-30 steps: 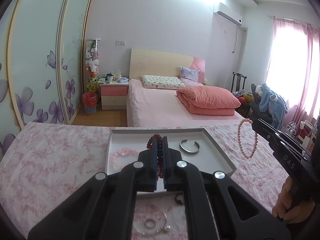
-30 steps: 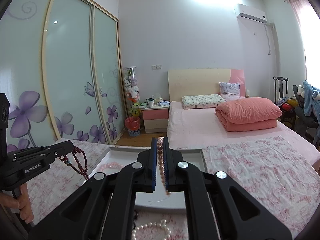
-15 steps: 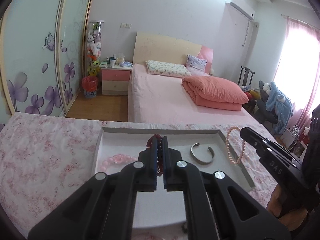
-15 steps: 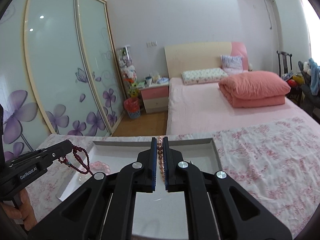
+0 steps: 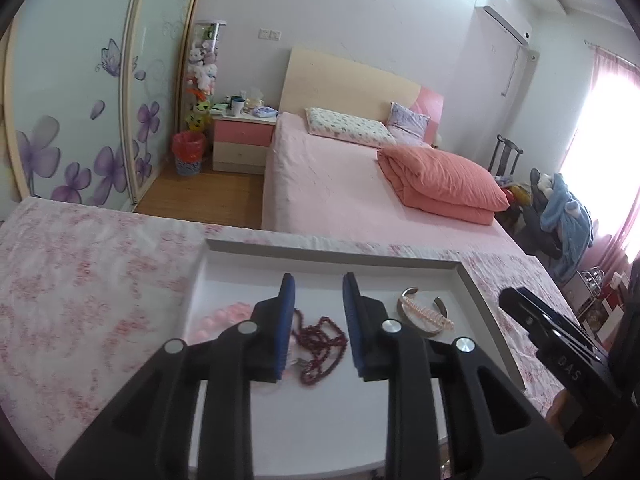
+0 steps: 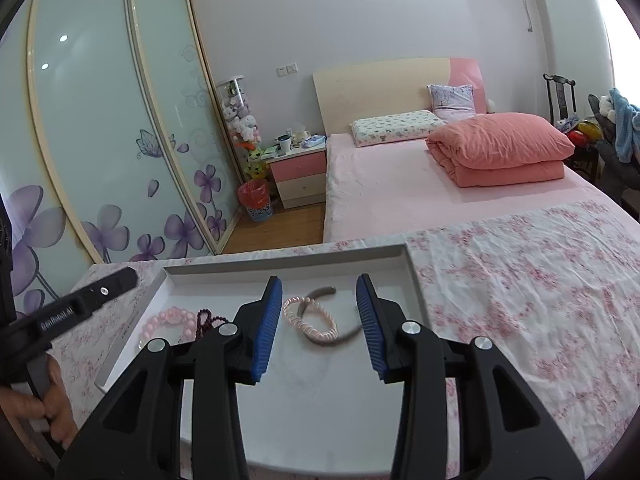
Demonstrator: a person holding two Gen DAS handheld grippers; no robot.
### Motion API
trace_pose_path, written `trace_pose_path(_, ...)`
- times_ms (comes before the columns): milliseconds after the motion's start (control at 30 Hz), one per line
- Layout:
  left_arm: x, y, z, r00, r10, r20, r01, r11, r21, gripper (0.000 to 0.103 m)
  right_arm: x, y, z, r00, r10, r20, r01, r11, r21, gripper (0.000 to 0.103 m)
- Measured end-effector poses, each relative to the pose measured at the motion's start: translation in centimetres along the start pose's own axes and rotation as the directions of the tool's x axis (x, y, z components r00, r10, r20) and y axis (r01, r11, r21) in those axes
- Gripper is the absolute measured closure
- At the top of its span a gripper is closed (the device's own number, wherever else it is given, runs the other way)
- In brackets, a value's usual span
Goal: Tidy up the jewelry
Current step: 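Open both tools to drop the pearl bracelet and red necklace into the tray, then grasp the white pearl bracelet with the right tool while the left tool approaches the thin silver bangle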
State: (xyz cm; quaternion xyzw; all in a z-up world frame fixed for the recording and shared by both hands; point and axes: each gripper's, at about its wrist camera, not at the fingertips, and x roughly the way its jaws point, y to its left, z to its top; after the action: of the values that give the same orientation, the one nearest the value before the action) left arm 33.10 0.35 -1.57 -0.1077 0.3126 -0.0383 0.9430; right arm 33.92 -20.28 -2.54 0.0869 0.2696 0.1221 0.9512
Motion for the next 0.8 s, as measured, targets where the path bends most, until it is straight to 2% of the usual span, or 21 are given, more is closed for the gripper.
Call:
trace_pose_path(133,-1.3,0.8,-0.2,1.000,0.020,0.010,-0.020,1.000,-0.003,0.073,-1.0,-0.3,-0.3,1.000,-0.006,0.004,0.006,1.000,0.004,0.063)
trace_pose_path(367,-3.5,2.0,-1.7,0.999,0.035,0.004,-0.035,0.999,-0.012,0.070,-3.1,0.1,-1.4,1.000,-0.010,-0.002,0.010,1.000,-0.013,0.063)
trace_pose_path(467,-4.6,2.5,-2.6,0.999,0.044,-0.001,-0.044,0.999,-0.008,0.065,-3.9,0.1,-2.2,1.000,-0.007,-0.019,0.007,1.000,-0.025,0.063)
trace_pose_path(667,-6.4,3.4,-5.1,0.998,0.058,-0.027,-0.057,0.998,0.021,0.058,-4.6,-0.2,-5.2,0.992,-0.005,-0.124,0.000,0.999,-0.039,0.063)
trace_pose_path(800,-7.3,4.3,-7.1,0.996,0.060,-0.063,-0.058,0.998,0.025,0.050,-4.7,0.0,-7.4,0.980,-0.012,-0.200,0.000,0.998,-0.056,0.063)
